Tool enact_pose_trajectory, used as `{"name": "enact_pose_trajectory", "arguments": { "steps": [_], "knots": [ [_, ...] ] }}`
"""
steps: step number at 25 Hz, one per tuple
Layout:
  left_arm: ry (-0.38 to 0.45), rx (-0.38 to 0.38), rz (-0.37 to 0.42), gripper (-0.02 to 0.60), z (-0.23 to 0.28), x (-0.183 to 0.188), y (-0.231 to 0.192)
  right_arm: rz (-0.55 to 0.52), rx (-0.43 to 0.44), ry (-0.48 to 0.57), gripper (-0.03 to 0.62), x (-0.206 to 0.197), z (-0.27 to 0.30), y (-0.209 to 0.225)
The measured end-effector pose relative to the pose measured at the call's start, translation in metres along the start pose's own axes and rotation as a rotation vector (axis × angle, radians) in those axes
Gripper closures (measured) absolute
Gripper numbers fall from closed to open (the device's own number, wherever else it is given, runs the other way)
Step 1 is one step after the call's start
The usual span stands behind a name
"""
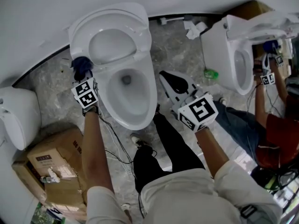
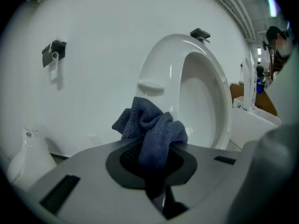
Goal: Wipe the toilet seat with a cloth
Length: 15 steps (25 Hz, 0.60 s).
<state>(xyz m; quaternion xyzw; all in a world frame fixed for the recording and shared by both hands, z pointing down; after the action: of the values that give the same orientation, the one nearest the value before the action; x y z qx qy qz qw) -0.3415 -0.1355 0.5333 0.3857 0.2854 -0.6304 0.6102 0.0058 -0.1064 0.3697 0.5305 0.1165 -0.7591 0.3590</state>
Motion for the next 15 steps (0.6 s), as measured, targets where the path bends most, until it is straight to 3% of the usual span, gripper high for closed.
{"name": "enact_pose_trajectory", "arguments": {
  "steps": [6, 11, 15],
  "knots": [
    [0.073, -0.007, 0.034, 0.543, -0.01, 0.039, 0.0, -0.002, 0.002, 0.017, 0.565, 0.015, -0.002, -0.002],
    [0.081, -0.013, 0.049, 0.543, -0.018, 0.057, 0.005, -0.013, -0.006, 0.025, 0.565, 0.026, -0.005, -0.002],
    [0.103, 0.029, 0.074, 0.543, -0.027, 0.066, 0.004, -0.016, -0.017, 0.036, 0.564, 0.033, -0.009, 0.001]
  ]
}}
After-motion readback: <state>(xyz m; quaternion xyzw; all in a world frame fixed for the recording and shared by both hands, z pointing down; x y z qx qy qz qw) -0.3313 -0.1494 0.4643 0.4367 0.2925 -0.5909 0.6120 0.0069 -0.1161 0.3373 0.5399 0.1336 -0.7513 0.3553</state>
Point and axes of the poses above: the fingertips, and each gripper's own axes: z forward along the fingers, y to its right, x out of its top, the point moved 6 cm from there along -z, backward along the fingers
